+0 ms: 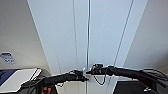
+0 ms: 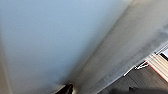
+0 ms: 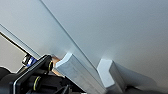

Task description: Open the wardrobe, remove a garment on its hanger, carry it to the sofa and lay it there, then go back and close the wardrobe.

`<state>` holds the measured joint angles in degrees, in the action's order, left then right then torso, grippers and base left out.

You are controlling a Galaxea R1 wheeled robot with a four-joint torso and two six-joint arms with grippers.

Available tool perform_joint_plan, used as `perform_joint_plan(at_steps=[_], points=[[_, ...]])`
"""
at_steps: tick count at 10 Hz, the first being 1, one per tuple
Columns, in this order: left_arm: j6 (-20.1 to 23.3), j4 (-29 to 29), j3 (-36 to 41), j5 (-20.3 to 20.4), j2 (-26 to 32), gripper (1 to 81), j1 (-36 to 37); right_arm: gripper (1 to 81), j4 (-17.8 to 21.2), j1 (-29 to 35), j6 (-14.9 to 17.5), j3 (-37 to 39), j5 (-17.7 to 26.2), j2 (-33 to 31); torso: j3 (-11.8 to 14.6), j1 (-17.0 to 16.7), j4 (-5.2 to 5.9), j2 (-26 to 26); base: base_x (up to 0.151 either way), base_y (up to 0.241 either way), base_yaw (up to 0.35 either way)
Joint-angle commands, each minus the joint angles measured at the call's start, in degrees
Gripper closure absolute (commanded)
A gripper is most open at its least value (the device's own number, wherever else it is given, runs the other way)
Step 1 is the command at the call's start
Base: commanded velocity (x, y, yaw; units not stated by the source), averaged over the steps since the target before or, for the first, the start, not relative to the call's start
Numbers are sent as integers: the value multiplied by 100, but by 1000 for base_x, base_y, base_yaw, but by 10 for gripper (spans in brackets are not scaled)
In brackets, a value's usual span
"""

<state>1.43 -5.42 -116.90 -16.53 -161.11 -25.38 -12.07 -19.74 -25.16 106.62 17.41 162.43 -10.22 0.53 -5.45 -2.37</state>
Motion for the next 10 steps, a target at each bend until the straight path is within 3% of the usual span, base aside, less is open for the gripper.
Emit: perform_joint_plan(at_steps=[1, 4, 6, 10], points=[[86, 173, -465, 133, -519, 10, 1039, 10, -15, 905, -6, -186, -62, 73, 0, 0, 0, 0, 0, 0, 0], [77, 129, -501, 220, -792, 10, 1171, 10, -15, 782, -6, -292, -106, 134, 0, -5, 2, 0, 0, 0, 0], [77, 68, -134, 229, -739, 10, 1189, 10, -6, 633, -6, -467, -159, 126, 0, -9, 2, -2, 0, 0, 0], [103, 138, 2374, 316, 339, 10, 751, 10, -32, 203, 11, -986, -360, 117, 0, -5, 4, 0, 0, 0, 0]])
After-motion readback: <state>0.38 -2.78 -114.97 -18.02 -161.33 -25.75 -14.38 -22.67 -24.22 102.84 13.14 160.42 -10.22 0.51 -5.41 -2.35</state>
